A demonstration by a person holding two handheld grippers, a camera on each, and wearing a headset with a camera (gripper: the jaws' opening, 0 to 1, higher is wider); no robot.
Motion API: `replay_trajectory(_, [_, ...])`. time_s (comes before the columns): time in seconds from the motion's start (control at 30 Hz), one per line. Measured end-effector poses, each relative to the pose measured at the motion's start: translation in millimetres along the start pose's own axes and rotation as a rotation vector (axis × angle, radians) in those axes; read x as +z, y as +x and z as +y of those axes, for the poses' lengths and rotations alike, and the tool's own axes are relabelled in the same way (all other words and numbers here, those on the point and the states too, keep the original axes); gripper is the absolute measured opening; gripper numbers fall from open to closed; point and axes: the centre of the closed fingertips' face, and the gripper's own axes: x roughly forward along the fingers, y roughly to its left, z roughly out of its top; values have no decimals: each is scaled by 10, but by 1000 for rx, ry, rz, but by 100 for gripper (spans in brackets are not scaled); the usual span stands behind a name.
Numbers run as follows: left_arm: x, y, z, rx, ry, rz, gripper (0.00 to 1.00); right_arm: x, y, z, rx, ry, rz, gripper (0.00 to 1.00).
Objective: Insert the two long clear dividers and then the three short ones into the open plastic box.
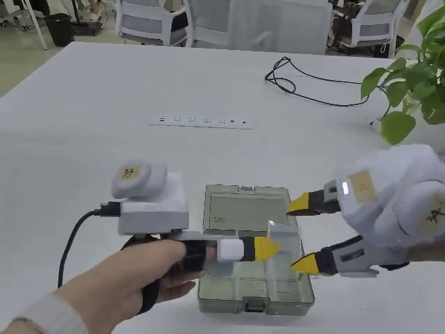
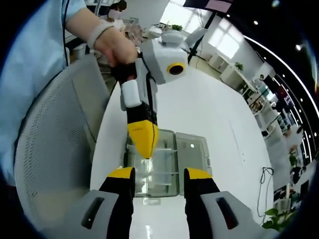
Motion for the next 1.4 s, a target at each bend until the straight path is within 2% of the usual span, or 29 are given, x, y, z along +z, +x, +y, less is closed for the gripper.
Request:
replay_trajectory(0.03, [-8, -13, -5, -5, 47, 6, 0, 35, -36, -13, 17, 27, -20, 39])
replay_trajectory(0.07, [-33, -30, -55, -35, 112, 18, 0, 69, -59, -18, 30, 39, -37, 37])
replay_trajectory(0.17, [-57, -71, -148, -83, 221, 24, 0, 153, -126, 57, 119, 85, -78, 32])
replay_trajectory(0.2, [-58, -89, -161, -88, 262, 22, 0, 174, -151, 131, 176, 97, -79, 30])
replay_trajectory(0.27, [-77, -113, -172, -89, 359, 34, 0, 189, -165, 136, 199, 89, -76, 26])
replay_trajectory(0.3, [-101, -123, -156, -80, 364, 47, 0, 175, -173, 173, 230, 80, -65, 25])
replay_trajectory(0.33, [-131, -136, -108, -60, 442, 72, 0, 133, -168, 195, 257, 74, -42, 23])
replay_trajectory(0.4, [-199, -151, -72, -42, 501, 119, 0, 92, -146, 188, 266, 65, -20, 22])
replay_trajectory(0.43, [-215, -151, -111, -62, 521, 120, 0, 79, -139, 221, 296, 67, -8, 20])
replay_trajectory(0.47, [-213, -151, -131, -70, 547, 117, 0, 90, -123, 217, 297, 69, -10, 19])
replay_trajectory(0.57, [-214, -149, -162, -71, 613, 118, 0, 113, -100, 284, 344, 70, 0, 14])
replay_trajectory(0.7, [-238, -144, -213, -90, 657, 122, 0, 158, -49, 325, 381, 43, 12, 8])
replay_trajectory(0.93, [-236, -156, -219, -95, 664, 112, 0, 129, -41, 395, 444, 20, 48, 3])
replay_trajectory(1.17, [-283, -154, -224, -100, 657, 130, 0, 120, -34, 420, 467, 49, 76, 2])
replay_trajectory(1.3, [-304, -149, -185, -81, 653, 143, 0, 113, -6, 411, 461, 22, 86, 2])
replay_trajectory(1.4, [-308, -159, -137, -53, 648, 149, 0, 130, 12, 387, 454, 30, 89, 2])
